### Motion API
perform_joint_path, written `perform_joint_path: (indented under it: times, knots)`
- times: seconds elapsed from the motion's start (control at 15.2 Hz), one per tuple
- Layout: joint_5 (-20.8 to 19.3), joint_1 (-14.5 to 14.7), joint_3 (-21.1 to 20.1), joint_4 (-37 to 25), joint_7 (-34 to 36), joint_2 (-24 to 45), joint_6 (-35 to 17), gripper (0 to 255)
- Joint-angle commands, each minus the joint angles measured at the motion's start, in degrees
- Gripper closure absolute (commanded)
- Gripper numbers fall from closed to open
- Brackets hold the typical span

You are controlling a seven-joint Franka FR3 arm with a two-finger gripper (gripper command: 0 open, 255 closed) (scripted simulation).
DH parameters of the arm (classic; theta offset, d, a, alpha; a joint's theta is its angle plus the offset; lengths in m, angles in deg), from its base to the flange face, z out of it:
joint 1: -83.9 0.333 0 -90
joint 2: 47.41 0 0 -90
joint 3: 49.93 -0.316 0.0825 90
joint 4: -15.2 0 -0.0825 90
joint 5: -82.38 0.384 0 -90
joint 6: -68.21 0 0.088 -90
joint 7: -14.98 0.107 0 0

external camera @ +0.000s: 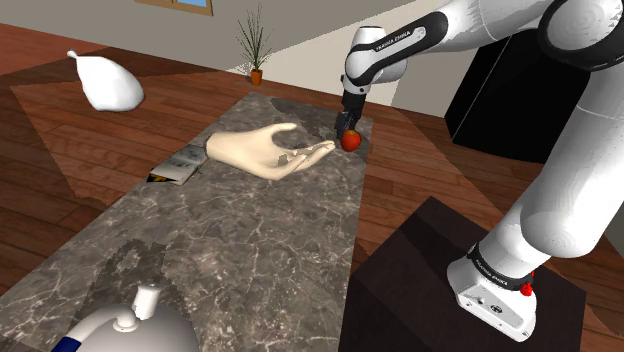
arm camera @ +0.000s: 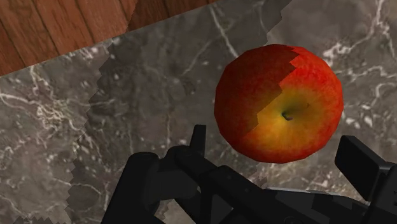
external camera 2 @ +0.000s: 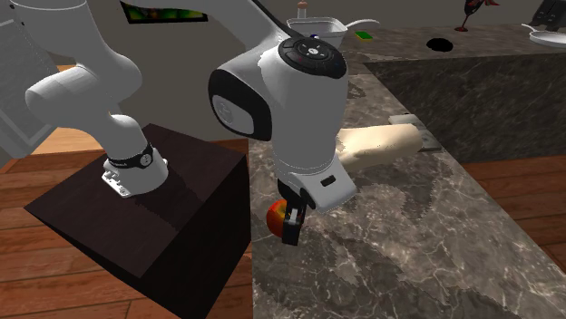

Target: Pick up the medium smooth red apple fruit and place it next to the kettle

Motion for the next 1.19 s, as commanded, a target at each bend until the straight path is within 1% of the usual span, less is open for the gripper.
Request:
perform_joint_path:
  times: [0.0, 0.07, 0.13, 0.73, 1.12]
  knots:
    - [0.0, 0.0, 0.0, 0.0, 0.0, 0.0, 0.0, 0]
    - [0.0, 0.0, 0.0, 0.0, 0.0, 0.0, 0.0, 0]
    - [0.0, 0.0, 0.0, 0.0, 0.0, 0.0, 0.0, 255]
    - [0.0, 0.0, 0.0, 0.0, 0.0, 0.0, 0.0, 255]
    - [-0.6, 0.1, 0.1, -1.9, 0.6, -2.3, 4.1, 255]
